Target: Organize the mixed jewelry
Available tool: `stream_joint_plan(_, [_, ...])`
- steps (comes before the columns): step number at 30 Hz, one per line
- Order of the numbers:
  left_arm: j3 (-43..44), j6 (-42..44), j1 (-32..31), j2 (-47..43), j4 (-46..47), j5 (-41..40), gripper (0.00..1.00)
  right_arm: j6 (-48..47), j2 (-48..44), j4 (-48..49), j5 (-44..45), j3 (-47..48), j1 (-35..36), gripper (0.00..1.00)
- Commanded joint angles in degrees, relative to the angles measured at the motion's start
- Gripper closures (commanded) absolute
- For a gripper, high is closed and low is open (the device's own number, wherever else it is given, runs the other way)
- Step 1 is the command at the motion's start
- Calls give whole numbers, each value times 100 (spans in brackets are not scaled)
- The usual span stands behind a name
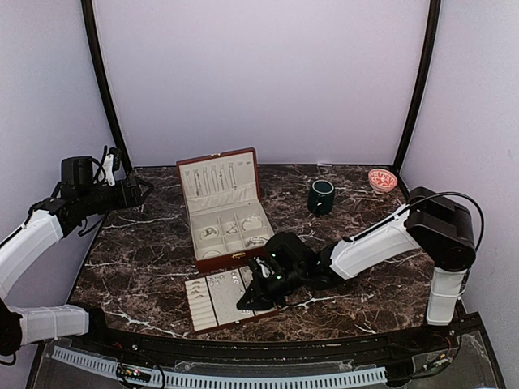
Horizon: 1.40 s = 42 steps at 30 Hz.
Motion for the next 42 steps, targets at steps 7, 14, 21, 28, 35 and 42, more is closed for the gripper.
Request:
stream_joint_plan(7, [-72,-1,-37,-101,107,76,9,24,-227,-234,301,-173,33,100])
stream_joint_plan(14, [-72,9,-39,-110,111,77,9,-37,-312,-393,380,-149,38,100])
stream_joint_plan(21, [-77,9,-34,-118,112,85,9,-117,-370,-601,459,-60,38,100])
stream_joint_plan(28, [-72,6,-34,-136,111,78,9,-263,-522,-927,590,60,38,94])
stream_joint_plan(35, [-73,8,-38,-150,107,70,9,-414,-652,-1159,674,183,29,87])
stream_joint_plan(42, [-72,14,-32,-169,98,55,9,-504,-801,-1286,742,176,3,85])
